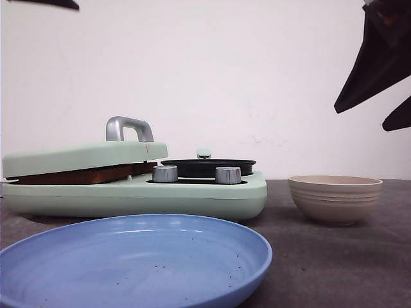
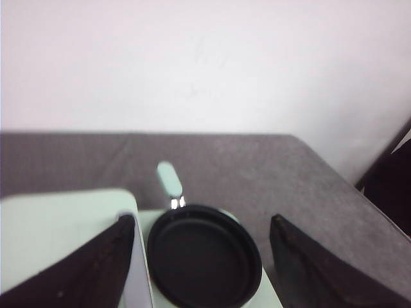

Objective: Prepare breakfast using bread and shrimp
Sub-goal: 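Lower the right gripper into the beige shrimp bowl and grip its rim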

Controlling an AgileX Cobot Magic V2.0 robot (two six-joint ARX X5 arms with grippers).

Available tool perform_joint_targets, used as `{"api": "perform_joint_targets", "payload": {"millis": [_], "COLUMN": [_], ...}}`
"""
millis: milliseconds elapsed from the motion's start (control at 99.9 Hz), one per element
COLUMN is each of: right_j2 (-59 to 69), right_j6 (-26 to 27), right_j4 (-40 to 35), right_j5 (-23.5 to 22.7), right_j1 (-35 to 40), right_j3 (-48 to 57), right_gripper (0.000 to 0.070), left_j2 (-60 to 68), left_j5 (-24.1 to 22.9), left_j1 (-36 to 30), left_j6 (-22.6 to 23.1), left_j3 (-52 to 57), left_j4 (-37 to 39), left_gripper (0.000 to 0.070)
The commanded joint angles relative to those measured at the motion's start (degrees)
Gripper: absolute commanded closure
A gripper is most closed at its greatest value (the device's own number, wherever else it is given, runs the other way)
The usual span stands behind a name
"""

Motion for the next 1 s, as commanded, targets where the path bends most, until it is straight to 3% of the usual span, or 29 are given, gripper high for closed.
{"api": "perform_joint_targets", "payload": {"millis": [0,210,350,460,561,681,991], "right_j2": [0.17,0.28,1.51,4.61,9.07,16.28,36.94], "right_j6": [0.85,0.74,-0.72,-1.44,-2.71,-4.31,-9.11], "right_j4": [0.11,-4.57,-10.19,-16.02,-19.39,-22.36,-24.3], "right_j5": [0.02,0.02,-0.39,-3.69,-7.65,-9.31,-11.21], "right_j1": [0.28,-3.06,-7.78,-11.89,-15.1,-18.27,-24.74], "right_j3": [2.01,8.02,12.81,17.42,21.46,26.23,35.34], "right_gripper": [0.0278,0.027,0.0201,0.0191,0.0191,0.0191,0.0191], "left_j2": [-0.52,-3.93,-8.22,-13.29,-18.64,-25.64,-37.66], "left_j5": [0.04,0.37,0.5,0.44,-0.9,-3.52,-7.96], "left_j1": [-0.31,-0.63,-1.07,-1.07,-1.07,-1.07,-1.07], "left_j6": [1.79,4.61,3.91,2.19,-0.39,-2.49,-2.89], "left_j3": [0.66,-1.38,-8.02,-15.15,-21.84,-28.72,-34.42], "left_j4": [-0.46,-3.87,-0.92,2.86,5.49,6.01,-1.66], "left_gripper": [0.0335,0.0336,0.0336,0.0336,0.0336,0.0336,0.0336]}}
